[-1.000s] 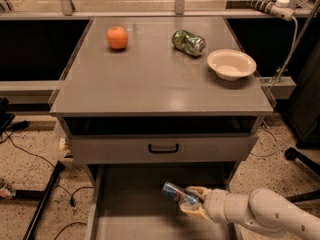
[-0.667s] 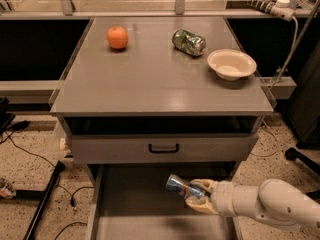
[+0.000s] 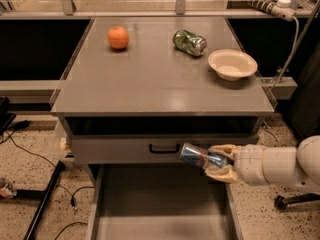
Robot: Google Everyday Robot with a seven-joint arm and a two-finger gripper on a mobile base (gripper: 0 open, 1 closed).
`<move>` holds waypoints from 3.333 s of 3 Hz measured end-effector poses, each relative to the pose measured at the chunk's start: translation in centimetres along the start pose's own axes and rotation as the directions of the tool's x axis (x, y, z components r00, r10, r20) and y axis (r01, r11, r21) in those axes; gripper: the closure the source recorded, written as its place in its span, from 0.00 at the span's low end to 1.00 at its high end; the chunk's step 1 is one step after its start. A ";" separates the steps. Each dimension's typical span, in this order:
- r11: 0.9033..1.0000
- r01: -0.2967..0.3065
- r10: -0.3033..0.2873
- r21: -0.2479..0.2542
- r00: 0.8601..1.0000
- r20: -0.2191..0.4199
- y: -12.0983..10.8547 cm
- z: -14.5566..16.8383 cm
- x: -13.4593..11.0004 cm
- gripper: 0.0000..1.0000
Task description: Pick redbull can from middle drawer and place on counter
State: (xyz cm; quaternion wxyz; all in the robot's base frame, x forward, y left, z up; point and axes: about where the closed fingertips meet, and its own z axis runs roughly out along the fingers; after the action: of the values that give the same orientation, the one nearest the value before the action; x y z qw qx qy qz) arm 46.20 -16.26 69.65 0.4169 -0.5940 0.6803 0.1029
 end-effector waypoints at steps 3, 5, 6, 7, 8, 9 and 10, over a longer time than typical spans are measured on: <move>0.994 0.100 -0.101 0.039 0.995 0.013 -0.9 -6.0 -5.8 1.00; 0.979 0.194 -0.195 0.063 0.981 0.010 -2.8 -10.7 -11.2 1.00; 0.980 0.184 -0.185 0.078 0.983 0.006 -5.2 -9.2 -11.8 1.00; 0.976 0.202 -0.201 0.079 0.979 -0.022 -9.3 -7.2 -13.2 1.00; 0.974 0.224 -0.225 0.042 0.974 0.015 -12.8 -3.5 -16.2 1.00; 0.983 0.184 -0.183 0.006 0.976 0.113 -15.4 0.2 -18.7 1.00; 0.997 0.074 -0.075 0.013 0.980 0.186 -17.3 2.6 -19.3 1.00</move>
Offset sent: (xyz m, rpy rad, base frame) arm -0.0104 -0.0069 0.0512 -0.0220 -0.0601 0.0074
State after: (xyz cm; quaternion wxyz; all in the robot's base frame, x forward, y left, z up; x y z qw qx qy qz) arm 61.83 -5.34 87.48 0.4841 -0.6055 0.6159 0.1402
